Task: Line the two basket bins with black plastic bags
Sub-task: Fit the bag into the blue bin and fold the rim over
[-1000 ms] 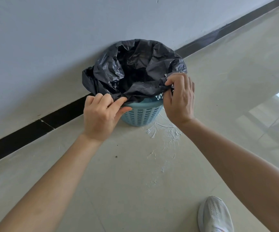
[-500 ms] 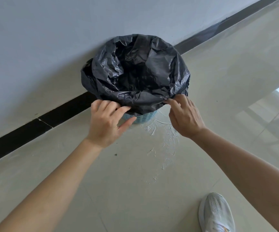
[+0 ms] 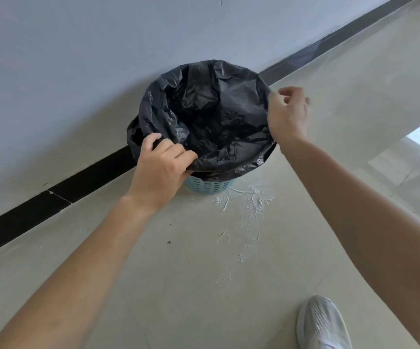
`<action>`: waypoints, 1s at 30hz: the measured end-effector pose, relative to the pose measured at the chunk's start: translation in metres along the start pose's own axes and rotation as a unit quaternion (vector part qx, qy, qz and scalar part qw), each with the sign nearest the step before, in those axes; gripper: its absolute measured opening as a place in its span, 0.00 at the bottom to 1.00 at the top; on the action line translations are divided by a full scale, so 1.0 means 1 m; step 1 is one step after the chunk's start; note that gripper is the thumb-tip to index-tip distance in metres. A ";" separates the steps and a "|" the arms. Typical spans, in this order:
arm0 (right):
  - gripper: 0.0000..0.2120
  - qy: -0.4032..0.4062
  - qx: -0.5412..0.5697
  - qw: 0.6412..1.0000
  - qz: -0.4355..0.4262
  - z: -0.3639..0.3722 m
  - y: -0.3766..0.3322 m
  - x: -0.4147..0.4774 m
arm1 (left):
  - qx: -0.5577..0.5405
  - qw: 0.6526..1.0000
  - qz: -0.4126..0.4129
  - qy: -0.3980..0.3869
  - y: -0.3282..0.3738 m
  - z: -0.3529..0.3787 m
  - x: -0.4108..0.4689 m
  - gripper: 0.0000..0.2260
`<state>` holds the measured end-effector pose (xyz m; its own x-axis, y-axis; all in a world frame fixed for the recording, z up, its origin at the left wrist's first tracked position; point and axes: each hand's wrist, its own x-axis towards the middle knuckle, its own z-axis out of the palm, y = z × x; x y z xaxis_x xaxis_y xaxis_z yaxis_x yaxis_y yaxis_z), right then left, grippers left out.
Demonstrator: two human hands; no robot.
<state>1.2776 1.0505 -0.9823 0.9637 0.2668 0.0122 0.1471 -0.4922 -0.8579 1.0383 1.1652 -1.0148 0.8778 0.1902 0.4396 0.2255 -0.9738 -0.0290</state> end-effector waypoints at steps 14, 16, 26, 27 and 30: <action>0.07 -0.334 -0.013 0.927 0.171 0.044 -0.005 -0.018 | -0.079 0.992 -0.036 -0.087 -0.077 -0.044 -0.042 0.02; 0.08 -0.373 -0.011 0.905 0.206 0.039 -0.006 -0.017 | -0.055 0.993 -0.045 -0.097 -0.074 -0.040 -0.042 0.10; 0.47 -0.318 -0.415 0.851 -0.041 0.002 -0.057 -0.018 | -0.139 0.953 -0.137 -0.232 -0.073 -0.069 -0.022 0.33; 0.51 -0.286 -0.445 0.844 -0.087 -0.002 -0.069 -0.015 | -0.173 0.948 -0.161 -0.211 -0.073 -0.071 -0.019 0.30; 0.41 -0.220 -0.416 0.843 -0.260 -0.002 -0.106 -0.019 | -0.180 0.962 -0.171 -0.116 -0.070 -0.064 -0.005 0.21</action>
<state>1.2443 1.0962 -0.8902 0.5719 0.8171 -0.0731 0.8059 -0.5763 -0.1359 0.9910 1.2244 -0.9574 0.8586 0.4887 0.1546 0.3933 -0.8215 0.4129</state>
